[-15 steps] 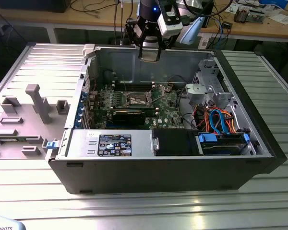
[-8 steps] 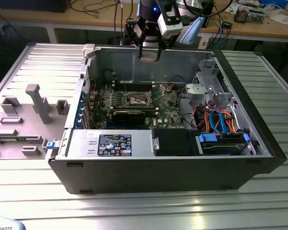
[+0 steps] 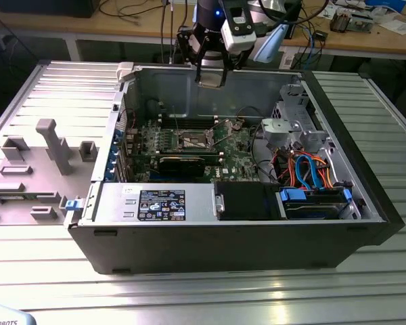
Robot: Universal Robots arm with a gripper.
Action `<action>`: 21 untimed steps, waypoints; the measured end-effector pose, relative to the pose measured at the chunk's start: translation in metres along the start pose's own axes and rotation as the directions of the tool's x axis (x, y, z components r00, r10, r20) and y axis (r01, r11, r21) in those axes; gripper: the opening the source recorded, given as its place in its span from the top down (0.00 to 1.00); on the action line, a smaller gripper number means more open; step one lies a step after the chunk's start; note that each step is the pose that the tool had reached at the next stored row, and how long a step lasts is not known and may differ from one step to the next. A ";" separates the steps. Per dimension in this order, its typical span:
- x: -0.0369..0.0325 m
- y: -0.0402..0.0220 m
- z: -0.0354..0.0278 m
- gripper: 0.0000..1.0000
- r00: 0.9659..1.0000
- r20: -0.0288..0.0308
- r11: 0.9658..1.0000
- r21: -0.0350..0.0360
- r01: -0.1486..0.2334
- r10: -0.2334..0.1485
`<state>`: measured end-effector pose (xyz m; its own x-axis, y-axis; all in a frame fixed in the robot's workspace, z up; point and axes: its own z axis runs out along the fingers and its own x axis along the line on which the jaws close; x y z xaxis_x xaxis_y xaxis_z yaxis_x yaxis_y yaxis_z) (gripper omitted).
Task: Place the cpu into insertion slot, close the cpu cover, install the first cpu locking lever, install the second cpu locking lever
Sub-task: 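Place the cpu into insertion slot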
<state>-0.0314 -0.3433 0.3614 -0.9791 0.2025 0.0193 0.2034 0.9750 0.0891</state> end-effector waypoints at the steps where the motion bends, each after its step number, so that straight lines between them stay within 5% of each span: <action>1: 0.0000 0.0000 0.0002 0.46 1.000 0.001 1.000 0.000 -0.017 0.017; 14: 0.0000 0.0000 0.0003 0.46 0.999 0.003 0.999 -0.001 -0.032 0.032; 21: 0.0000 -0.0001 0.0012 0.46 0.993 0.010 0.993 -0.003 -0.114 0.115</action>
<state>-0.0314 -0.3433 0.3602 -0.9493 0.3138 0.0193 0.3142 0.9452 0.0889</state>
